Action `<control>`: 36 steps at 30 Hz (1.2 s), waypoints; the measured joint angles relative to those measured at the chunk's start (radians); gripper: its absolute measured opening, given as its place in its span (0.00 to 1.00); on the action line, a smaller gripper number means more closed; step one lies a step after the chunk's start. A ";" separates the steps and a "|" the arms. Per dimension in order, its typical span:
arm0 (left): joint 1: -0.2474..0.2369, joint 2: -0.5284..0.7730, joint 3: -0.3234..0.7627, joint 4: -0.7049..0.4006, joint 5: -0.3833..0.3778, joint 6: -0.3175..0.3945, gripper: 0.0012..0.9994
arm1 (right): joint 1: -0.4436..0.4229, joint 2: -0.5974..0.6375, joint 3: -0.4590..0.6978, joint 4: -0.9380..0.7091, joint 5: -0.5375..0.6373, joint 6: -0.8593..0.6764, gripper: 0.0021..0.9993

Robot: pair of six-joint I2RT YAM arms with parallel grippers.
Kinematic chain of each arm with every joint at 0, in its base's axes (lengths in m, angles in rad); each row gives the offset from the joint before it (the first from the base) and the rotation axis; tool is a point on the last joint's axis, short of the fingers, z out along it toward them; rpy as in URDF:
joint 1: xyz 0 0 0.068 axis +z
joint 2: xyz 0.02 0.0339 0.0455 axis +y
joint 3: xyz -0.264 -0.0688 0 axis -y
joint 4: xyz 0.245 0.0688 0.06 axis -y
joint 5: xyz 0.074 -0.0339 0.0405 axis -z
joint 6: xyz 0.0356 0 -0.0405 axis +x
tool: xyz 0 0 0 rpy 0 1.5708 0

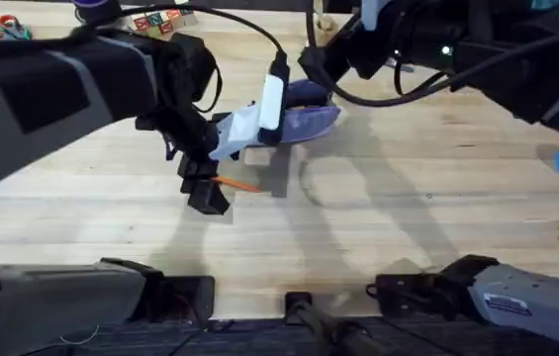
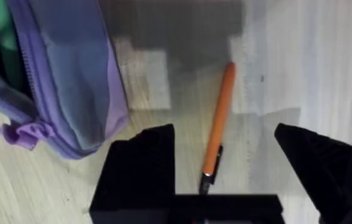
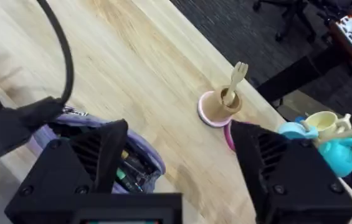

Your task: Unzip the bag, pick up the pens from the table one at a time and place them inside, then zip the bag closed.

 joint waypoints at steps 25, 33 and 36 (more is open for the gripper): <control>-0.038 0.125 0.055 0.048 -0.058 -0.056 0.61 | -0.027 0.000 0.000 0.000 0.000 0.000 1.00; -0.039 0.133 0.058 0.038 -0.057 -0.056 0.08 | -0.056 0.000 0.000 0.005 0.001 0.034 1.00; -0.039 0.133 0.059 0.036 -0.055 -0.058 0.05 | -0.060 0.000 0.000 0.005 0.003 0.050 1.00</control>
